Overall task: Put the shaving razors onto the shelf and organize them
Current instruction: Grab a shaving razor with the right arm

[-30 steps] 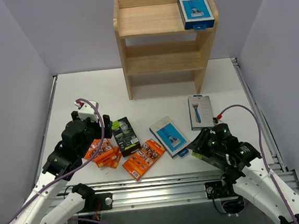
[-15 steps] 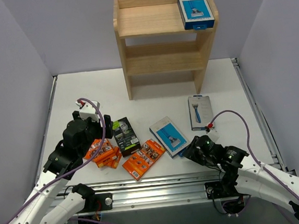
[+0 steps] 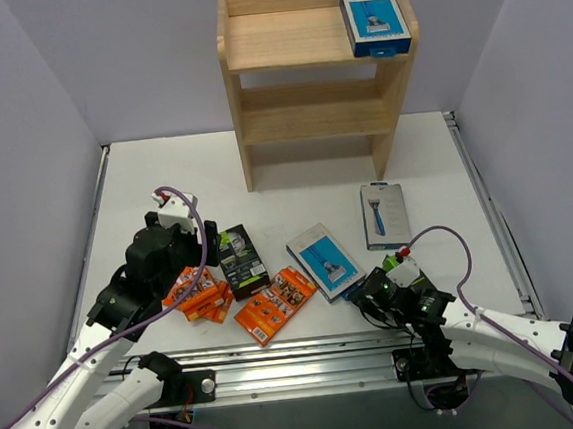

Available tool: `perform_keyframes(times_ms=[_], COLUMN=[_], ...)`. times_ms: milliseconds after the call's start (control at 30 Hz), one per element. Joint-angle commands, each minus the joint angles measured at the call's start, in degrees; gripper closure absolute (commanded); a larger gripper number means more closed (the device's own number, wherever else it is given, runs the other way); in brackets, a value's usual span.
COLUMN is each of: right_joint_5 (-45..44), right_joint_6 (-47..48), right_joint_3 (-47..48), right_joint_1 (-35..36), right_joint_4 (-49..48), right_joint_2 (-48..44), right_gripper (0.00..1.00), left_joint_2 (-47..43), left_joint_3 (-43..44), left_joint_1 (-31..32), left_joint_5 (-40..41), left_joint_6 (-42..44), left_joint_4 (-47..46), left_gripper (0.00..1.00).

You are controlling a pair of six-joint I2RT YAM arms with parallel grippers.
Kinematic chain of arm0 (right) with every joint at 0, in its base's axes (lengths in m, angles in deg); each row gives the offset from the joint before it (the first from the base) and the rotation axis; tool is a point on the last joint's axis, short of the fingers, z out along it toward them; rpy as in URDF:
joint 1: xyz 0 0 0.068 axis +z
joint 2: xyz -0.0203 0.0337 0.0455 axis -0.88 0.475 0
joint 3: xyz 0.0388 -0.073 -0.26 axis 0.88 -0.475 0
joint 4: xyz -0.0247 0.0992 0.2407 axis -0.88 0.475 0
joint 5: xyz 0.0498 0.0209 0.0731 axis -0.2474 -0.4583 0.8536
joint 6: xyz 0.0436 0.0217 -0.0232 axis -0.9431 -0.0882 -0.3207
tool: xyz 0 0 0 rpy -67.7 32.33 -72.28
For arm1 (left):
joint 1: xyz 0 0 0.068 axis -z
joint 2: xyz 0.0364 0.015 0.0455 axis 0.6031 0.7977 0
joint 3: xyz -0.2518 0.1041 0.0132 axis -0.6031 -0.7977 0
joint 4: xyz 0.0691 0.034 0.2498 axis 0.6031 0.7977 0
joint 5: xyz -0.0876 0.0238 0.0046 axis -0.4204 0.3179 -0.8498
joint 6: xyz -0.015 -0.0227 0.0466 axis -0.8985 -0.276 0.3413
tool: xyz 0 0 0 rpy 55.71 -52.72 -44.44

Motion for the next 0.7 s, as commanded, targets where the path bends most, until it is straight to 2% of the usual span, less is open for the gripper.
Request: perform_keyframes(times_ms=[0, 333, 467, 567, 633, 667], right_joint_5=[-4.5, -6.2, -7.1, -7.5, -7.6, -7.9], right_joint_6=[-4.8, -6.4, -6.8, -7.6, -8.1, -8.2], right_joint_3=[-3.3, -5.5, -6.2, -7.0, -8.0, -8.2], right_joint_1=[0.2, 0.2, 0.1, 0.1, 0.1, 0.1], right_joint_4=[-2.8, -9.4, -11.5, -13.8, -15.9, -17.6], right_joint_2=[0.4, 4.2, 5.1, 5.9, 5.9, 5.9], right_gripper=[0.69, 0.68, 0.71, 0.80, 0.90, 1.00], left_joint_2=[-0.1, 0.4, 0.4, 0.5, 0.5, 0.6], left_joint_3=[0.6, 0.6, 0.6, 0.6, 0.6, 0.6], left_joint_1=[0.4, 0.6, 0.7, 0.8, 0.8, 0.8], left_joint_5=[-0.7, -1.3, -1.4, -1.5, -1.6, -1.6], left_joint_6=[-0.1, -0.2, -0.2, -0.2, -0.2, -0.2], left_joint_4=[-1.6, -1.8, -1.8, -1.8, -1.7, -1.8], left_gripper=[0.06, 0.06, 0.06, 0.06, 0.06, 0.06])
